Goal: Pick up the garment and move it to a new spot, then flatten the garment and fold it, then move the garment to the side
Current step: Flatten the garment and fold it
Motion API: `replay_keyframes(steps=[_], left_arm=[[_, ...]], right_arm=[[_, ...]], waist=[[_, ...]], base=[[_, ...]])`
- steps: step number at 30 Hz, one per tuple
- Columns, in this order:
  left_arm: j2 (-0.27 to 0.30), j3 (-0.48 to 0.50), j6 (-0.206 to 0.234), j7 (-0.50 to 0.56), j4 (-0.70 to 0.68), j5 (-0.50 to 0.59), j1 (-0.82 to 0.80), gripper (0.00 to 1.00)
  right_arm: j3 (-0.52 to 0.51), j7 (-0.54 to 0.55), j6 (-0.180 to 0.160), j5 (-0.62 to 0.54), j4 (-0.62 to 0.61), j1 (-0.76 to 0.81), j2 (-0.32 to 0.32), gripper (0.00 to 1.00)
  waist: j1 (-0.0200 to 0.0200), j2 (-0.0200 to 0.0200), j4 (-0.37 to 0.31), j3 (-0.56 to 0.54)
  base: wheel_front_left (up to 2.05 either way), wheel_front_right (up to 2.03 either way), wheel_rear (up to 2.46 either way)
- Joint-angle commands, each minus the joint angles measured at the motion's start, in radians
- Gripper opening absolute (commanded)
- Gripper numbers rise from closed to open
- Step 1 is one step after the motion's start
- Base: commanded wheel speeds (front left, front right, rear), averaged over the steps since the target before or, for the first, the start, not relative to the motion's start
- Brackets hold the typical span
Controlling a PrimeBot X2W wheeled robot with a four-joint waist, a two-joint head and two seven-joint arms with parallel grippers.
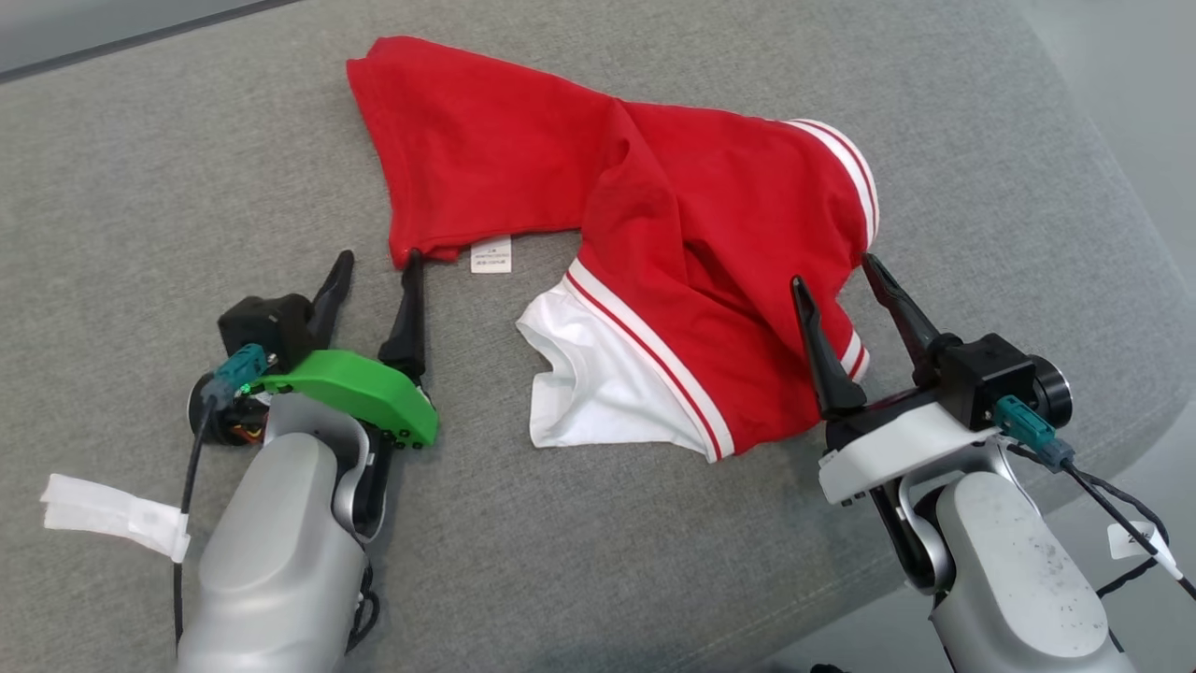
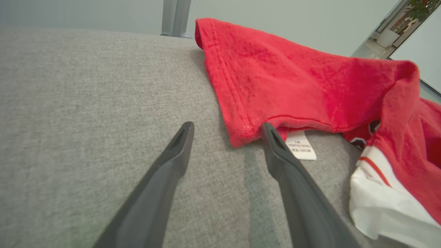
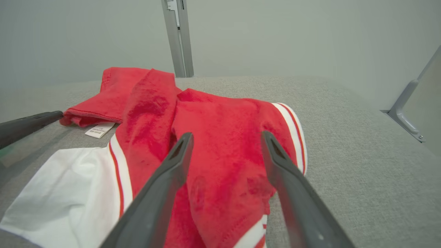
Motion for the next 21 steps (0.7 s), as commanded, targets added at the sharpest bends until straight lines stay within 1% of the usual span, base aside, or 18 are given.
replay_keyframes(steps=[1,3,9,16,17,18,19,20,21], left_arm=[[0.004,0.012,-0.002,0.001,0.014,-0.022,-0.012,1.0],[-0.002,0.018,-0.004,0.001,0.02,-0.07,-0.005,1.0],[-0.011,-0.032,-0.005,0.004,0.017,-0.138,-0.004,1.0],[-0.004,-0.074,-0.005,0.004,0.047,-0.12,0.005,0.99],[-0.004,-0.081,-0.005,0.004,0.054,-0.111,0.003,0.54],[-0.005,-0.084,-0.005,0.004,0.057,-0.111,0.002,0.32],[-0.004,-0.084,-0.005,0.004,0.059,-0.115,0.0,0.02],[-0.003,-0.084,-0.005,0.004,0.065,-0.106,-0.002,0.0],[-0.002,-0.087,-0.005,0.004,0.068,-0.096,-0.004,0.0]], right_arm=[[-0.004,0.0,-0.001,-0.002,-0.003,0.001,0.004,1.0],[-0.006,0.0,-0.001,-0.003,-0.002,0.004,0.008,1.0],[-0.011,0.0,-0.001,-0.005,0.002,-0.005,0.013,1.0],[-0.012,0.0,-0.001,-0.013,0.01,-0.012,0.015,1.0],[-0.012,0.0,-0.001,-0.014,0.012,-0.012,0.015,1.0],[-0.011,0.0,-0.001,-0.015,0.012,-0.013,0.015,1.0],[-0.01,0.0,-0.001,-0.015,0.013,-0.015,0.014,1.0],[-0.011,0.0,-0.001,-0.015,0.014,-0.015,0.013,1.0],[-0.009,0.0,-0.001,-0.014,0.014,-0.014,0.012,1.0]], waist=[[0.0,-0.0001,-0.036,0.03],[0.0,-0.0001,-0.041,0.029],[0.0,-0.0001,-0.04,0.033],[0.0,-0.0001,-0.028,0.029],[0.0,-0.0001,-0.026,0.028],[0.0,-0.0001,-0.025,0.026],[0.0,-0.0001,-0.023,0.024],[0.0,-0.0001,-0.02,0.022],[0.0,-0.0001,-0.018,0.019]], base=[[0.0,0.0,0.0],[0.0,0.0,0.0],[0.0,0.0,0.0],[0.0,0.0,0.0],[0.0,0.0,0.0],[0.0,0.0,0.0],[0.0,0.0,0.0],[0.0,0.0,0.0],[0.0,0.0,0.0]])
